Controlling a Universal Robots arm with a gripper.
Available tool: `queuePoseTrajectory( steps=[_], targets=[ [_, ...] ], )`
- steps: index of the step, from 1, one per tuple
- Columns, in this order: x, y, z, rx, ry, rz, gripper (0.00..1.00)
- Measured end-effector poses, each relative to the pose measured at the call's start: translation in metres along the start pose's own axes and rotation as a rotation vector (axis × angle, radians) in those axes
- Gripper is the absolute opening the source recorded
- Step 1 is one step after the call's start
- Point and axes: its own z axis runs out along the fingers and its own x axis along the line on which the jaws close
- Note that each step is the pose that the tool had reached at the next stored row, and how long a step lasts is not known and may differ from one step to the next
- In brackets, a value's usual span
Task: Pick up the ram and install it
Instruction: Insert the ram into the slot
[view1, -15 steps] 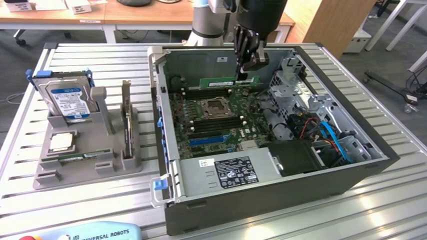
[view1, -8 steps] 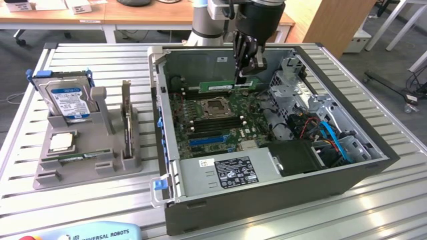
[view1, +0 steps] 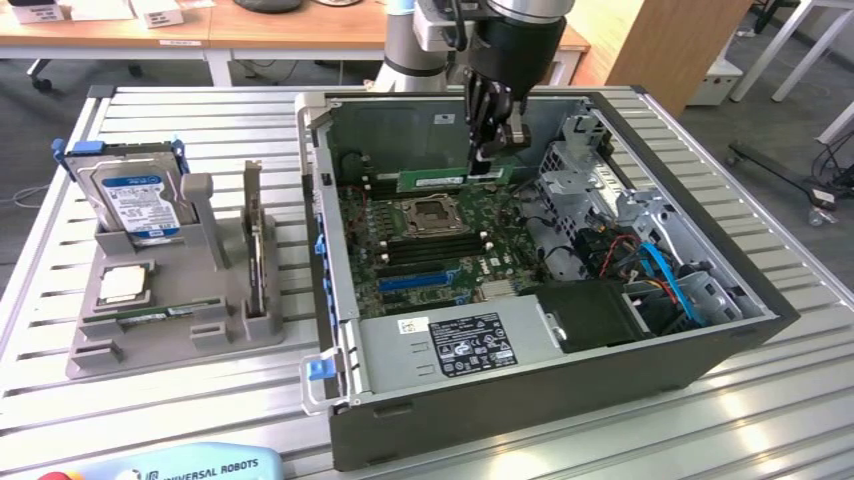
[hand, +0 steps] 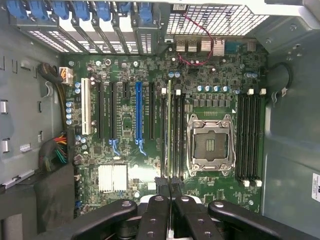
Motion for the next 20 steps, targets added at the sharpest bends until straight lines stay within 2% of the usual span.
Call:
queuePoseTrajectory(
  steps=[20],
  targets=[
    [0.001,0.0001,0.0187,0.0000,0.0000,0.000,0.12]
  ],
)
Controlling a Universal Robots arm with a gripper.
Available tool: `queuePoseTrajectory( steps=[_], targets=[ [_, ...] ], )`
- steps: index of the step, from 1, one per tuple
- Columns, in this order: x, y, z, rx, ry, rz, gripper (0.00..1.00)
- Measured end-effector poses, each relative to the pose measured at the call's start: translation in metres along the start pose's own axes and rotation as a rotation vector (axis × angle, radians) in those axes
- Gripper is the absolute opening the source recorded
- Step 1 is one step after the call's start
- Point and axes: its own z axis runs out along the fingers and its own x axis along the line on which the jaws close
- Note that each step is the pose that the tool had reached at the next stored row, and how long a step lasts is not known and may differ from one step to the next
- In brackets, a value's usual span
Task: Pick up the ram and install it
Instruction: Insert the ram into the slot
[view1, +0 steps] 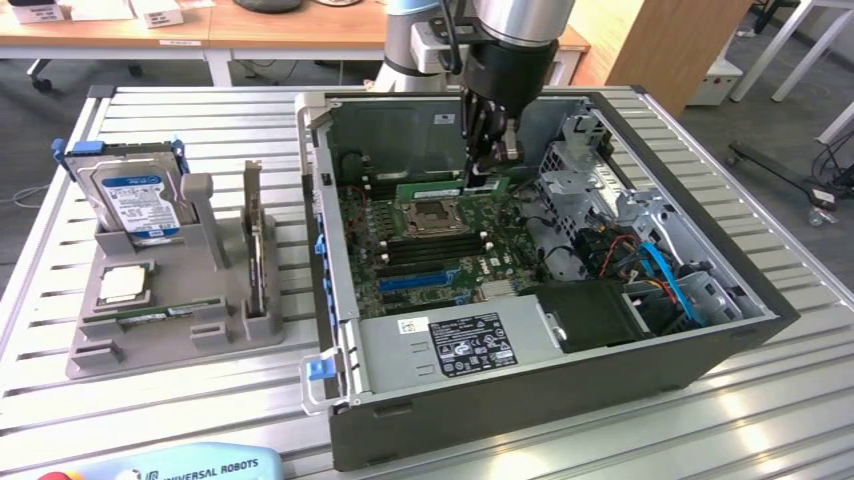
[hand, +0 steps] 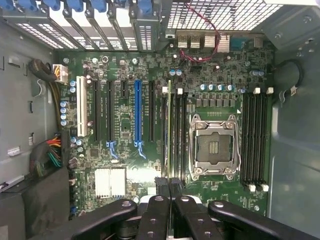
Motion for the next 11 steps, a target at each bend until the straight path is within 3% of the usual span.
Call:
queuePoseTrajectory(
  steps=[11],
  targets=[
    [0.000,0.0001,0.0117,0.0000,0.0001,0.000,0.12]
  ],
)
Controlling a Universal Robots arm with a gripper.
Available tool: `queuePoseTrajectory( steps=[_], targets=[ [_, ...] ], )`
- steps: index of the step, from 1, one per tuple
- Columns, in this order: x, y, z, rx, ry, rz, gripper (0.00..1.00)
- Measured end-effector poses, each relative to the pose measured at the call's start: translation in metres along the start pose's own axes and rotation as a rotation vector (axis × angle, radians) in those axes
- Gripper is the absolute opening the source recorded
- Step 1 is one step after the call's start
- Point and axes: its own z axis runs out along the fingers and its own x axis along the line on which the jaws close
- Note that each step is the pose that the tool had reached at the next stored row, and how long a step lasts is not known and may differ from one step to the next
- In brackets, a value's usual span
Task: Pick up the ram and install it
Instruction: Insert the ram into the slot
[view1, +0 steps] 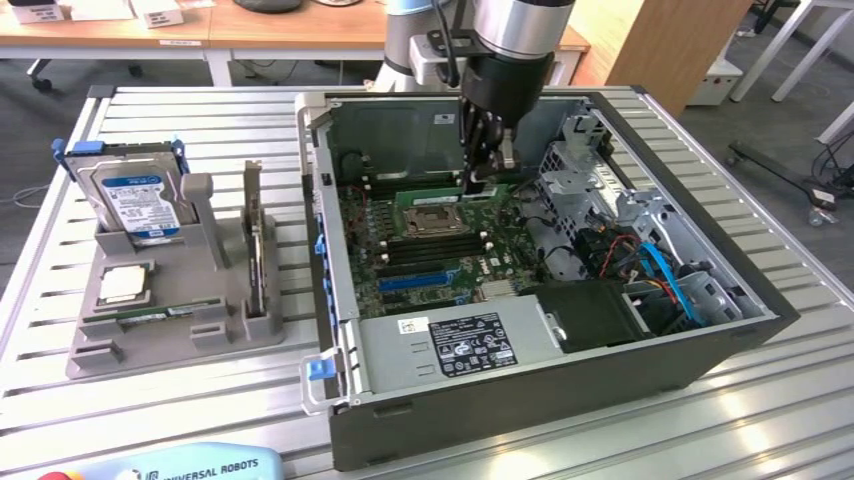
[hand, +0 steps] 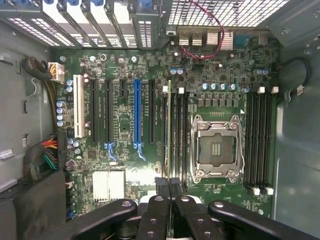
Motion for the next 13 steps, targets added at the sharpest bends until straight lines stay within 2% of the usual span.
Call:
queuePoseTrajectory(
  steps=[13],
  targets=[
    [0.000,0.0001,0.0114,-0.0001,0.0000,0.000,0.12]
  ],
)
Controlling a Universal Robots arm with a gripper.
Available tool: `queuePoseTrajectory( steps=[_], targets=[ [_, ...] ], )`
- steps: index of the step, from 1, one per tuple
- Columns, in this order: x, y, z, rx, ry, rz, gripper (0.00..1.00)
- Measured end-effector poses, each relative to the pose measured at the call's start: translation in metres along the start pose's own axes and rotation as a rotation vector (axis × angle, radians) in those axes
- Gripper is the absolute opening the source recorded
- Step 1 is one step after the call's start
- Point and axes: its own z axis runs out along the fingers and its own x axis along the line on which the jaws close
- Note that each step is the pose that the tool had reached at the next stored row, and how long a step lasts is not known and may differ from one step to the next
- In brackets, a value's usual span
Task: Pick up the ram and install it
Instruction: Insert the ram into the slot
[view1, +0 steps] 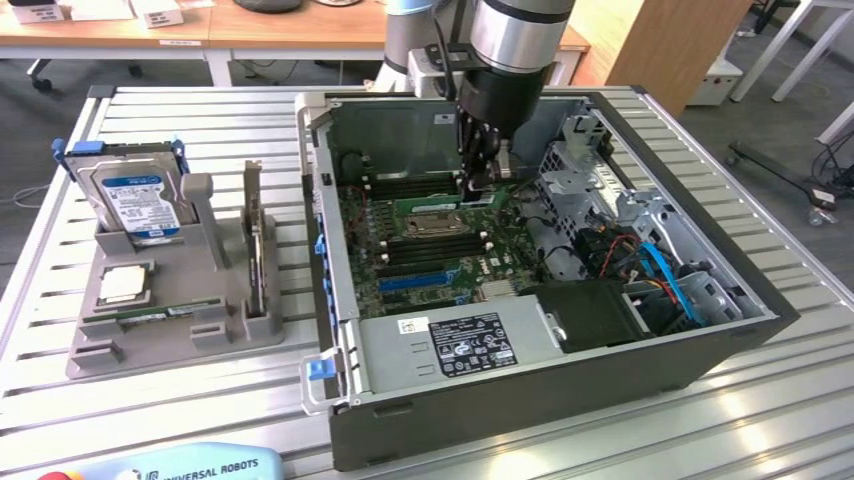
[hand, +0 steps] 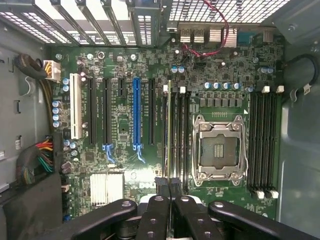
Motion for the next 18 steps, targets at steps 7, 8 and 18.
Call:
queuePoseTrajectory(
  steps=[7,8,18],
  targets=[
    [0.000,0.0001,0.0061,0.0000,0.0000,0.000,0.12],
    [0.000,0.0001,0.0069,0.0000,0.0000,0.000,0.12],
    [0.000,0.0001,0.0148,0.0000,0.0000,0.000,0.12]
  ],
)
